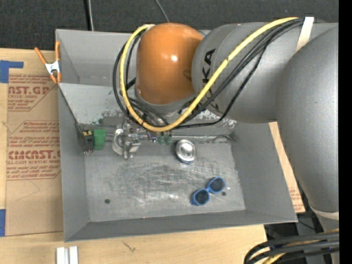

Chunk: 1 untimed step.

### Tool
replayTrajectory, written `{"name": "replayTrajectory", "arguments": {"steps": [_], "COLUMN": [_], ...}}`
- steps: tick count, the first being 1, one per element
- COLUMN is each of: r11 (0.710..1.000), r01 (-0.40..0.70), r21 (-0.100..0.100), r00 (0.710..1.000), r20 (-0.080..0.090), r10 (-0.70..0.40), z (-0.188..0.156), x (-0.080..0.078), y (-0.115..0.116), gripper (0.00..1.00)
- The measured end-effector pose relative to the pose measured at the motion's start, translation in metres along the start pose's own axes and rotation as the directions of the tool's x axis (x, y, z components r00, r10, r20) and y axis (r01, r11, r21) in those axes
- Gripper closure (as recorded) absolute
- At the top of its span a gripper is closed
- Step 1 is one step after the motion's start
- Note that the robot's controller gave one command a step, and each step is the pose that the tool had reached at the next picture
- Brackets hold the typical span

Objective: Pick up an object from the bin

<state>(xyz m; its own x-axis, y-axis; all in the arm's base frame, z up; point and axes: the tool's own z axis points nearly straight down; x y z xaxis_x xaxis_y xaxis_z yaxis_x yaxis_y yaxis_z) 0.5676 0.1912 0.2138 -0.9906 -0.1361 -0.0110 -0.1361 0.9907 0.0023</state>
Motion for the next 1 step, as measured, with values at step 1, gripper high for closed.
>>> {"name": "replayTrajectory", "arguments": {"steps": [1], "r11": [0.999], "r01": [0.041], "r21": [0.004], "r00": [0.999], "r20": [-0.021], "r10": [-0.041], "z": [0.0737], "x": [0.056], "y": [-0.0256], "gripper": [1.0]}}
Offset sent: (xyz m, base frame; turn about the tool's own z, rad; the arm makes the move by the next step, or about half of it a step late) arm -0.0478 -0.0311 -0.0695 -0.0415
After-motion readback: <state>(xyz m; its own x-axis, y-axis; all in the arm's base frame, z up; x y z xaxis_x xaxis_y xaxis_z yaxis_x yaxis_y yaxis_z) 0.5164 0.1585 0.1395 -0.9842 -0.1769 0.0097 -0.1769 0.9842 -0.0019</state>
